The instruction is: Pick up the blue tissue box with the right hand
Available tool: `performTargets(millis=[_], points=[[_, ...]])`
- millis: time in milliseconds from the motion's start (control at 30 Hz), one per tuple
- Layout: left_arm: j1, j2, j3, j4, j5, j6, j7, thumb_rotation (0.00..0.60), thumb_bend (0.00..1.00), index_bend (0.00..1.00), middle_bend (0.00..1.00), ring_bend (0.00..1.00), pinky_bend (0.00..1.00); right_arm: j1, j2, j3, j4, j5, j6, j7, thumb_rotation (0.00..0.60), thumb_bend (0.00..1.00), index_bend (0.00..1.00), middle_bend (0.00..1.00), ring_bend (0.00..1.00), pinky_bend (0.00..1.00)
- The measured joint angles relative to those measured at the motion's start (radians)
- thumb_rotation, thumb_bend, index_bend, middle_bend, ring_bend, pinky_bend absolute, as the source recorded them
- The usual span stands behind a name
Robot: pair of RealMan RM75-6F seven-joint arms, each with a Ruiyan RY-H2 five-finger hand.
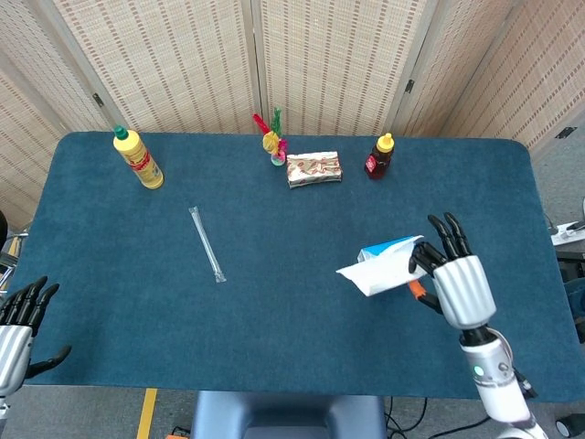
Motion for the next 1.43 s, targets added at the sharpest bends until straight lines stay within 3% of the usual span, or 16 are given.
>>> performTargets(millis=[167, 300, 433, 600, 667, 767, 833, 1067, 1433], points=[[0.0, -0.001, 0.001, -0.001, 0.002, 0.0, 0.005, 0.6, 0.25, 0.0, 0.0, 0.0, 0.13, -0.076, 0.023, -0.077, 0.023, -0.08, 0.084, 0.089, 0.6, 0.35, 0.62, 0.47, 0.08, 0.0], [0.0, -0.002, 0.001, 0.0, 0.001, -0.002, 0.009, 0.6, 0.25, 0.0, 0.0, 0.0, 0.13, -0.122, 0.011, -0.123, 0.123, -0.102, 0.109, 0.176, 0.6, 0.35, 0.62, 0.46, 0.08, 0.0], [-0.001, -0.006, 0.003, 0.0, 0.002, -0.006, 0.018, 0.6, 0.25, 0.0, 0.0, 0.0, 0.13, -0.156, -0.006, -0.149, 0.211, -0.098, 0.109, 0.213, 0.6, 0.35, 0.62, 0.44, 0.08, 0.0], [-0.003, -0.009, 0.003, 0.001, 0.001, -0.009, 0.025, 0.6, 0.25, 0.0, 0.0, 0.0, 0.13, -0.167, -0.013, -0.15, 0.239, -0.09, 0.09, 0.232, 0.6, 0.34, 0.62, 0.41, 0.08, 0.0], [-0.003, -0.009, 0.002, 0.001, 0.001, -0.008, 0.025, 0.6, 0.25, 0.0, 0.0, 0.0, 0.13, -0.169, -0.014, -0.15, 0.242, -0.09, 0.085, 0.232, 0.6, 0.33, 0.57, 0.35, 0.06, 0.0], [-0.002, -0.01, 0.004, 0.002, 0.005, -0.006, 0.026, 0.6, 0.25, 0.0, 0.0, 0.0, 0.13, -0.169, -0.005, -0.154, 0.237, -0.084, 0.06, 0.224, 0.6, 0.26, 0.13, 0.07, 0.0, 0.0], [-0.002, -0.01, 0.005, 0.002, 0.006, -0.006, 0.028, 0.6, 0.25, 0.0, 0.0, 0.0, 0.13, -0.17, 0.006, -0.157, 0.224, -0.073, 0.038, 0.204, 0.6, 0.21, 0.01, 0.0, 0.0, 0.0], [-0.002, -0.011, 0.005, 0.003, 0.006, -0.007, 0.029, 0.6, 0.25, 0.0, 0.0, 0.0, 0.13, -0.175, 0.041, -0.152, 0.172, -0.039, -0.006, 0.142, 0.6, 0.11, 0.0, 0.0, 0.0, 0.0], [-0.001, -0.012, 0.005, 0.002, 0.01, -0.002, 0.031, 0.6, 0.25, 0.0, 0.0, 0.0, 0.13, -0.182, 0.057, -0.139, 0.146, -0.022, -0.031, 0.126, 0.6, 0.11, 0.0, 0.0, 0.0, 0.0]])
